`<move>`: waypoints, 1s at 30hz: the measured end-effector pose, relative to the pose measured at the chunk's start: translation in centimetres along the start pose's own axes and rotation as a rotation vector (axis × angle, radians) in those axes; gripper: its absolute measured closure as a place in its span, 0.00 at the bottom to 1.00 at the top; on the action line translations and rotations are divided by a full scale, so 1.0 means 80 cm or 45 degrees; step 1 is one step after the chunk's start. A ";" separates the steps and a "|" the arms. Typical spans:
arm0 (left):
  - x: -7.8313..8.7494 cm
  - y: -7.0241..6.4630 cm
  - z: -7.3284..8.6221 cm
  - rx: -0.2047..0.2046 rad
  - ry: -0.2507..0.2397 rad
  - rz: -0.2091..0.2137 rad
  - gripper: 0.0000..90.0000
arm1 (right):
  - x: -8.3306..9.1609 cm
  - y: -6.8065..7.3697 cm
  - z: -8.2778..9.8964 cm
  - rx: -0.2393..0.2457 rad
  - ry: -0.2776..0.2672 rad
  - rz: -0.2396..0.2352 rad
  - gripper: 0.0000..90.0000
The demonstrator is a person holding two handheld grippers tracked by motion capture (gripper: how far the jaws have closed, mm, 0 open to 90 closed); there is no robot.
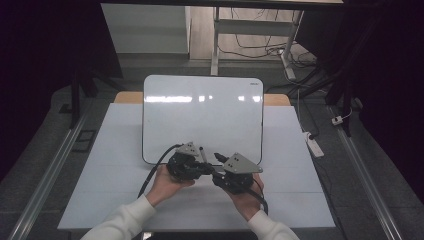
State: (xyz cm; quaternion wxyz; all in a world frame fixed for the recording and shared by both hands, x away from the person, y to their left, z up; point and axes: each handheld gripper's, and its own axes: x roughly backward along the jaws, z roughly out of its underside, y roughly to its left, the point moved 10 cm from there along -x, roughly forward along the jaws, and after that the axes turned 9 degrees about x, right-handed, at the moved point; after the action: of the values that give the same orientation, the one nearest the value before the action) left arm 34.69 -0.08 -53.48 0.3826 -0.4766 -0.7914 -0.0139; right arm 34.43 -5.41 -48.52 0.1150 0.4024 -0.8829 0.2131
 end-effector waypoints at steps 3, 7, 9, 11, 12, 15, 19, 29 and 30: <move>-0.005 -0.003 -0.001 -0.003 0.005 -0.010 0.86 | -0.004 0.001 -0.001 0.009 0.002 0.020 0.75; -0.010 -0.005 -0.003 -0.013 0.005 -0.045 0.86 | -0.006 0.003 -0.001 -0.001 0.005 0.024 0.89; -0.012 -0.004 -0.004 -0.009 0.005 -0.050 0.86 | -0.008 0.004 -0.001 -0.004 0.011 0.025 0.89; -0.013 -0.004 -0.004 -0.003 0.005 -0.059 0.86 | -0.008 0.003 0.000 -0.008 0.018 0.032 0.90; -0.014 -0.004 -0.005 -0.001 0.005 -0.064 0.86 | -0.009 0.003 0.000 -0.008 0.021 0.033 0.90; -0.017 -0.003 -0.005 0.007 0.005 -0.067 0.86 | -0.012 0.004 0.001 0.012 0.045 0.043 0.89; -0.017 -0.004 -0.007 0.010 -0.006 -0.066 0.86 | -0.011 0.003 0.001 0.041 0.055 0.074 0.90; 0.020 -0.007 -0.003 -0.028 -0.143 -0.139 0.43 | 0.016 -0.039 -0.006 -0.114 0.000 0.118 0.90; 0.030 -0.005 0.003 -0.040 -0.147 -0.166 0.42 | 0.020 -0.051 -0.002 -0.150 0.007 0.138 0.90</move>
State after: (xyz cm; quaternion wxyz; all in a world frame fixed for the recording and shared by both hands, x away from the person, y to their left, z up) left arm 33.68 1.58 -52.03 0.3271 -0.4300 -0.8412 -0.0239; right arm 36.49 -8.83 -46.62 0.1294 0.3460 -0.9140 0.1677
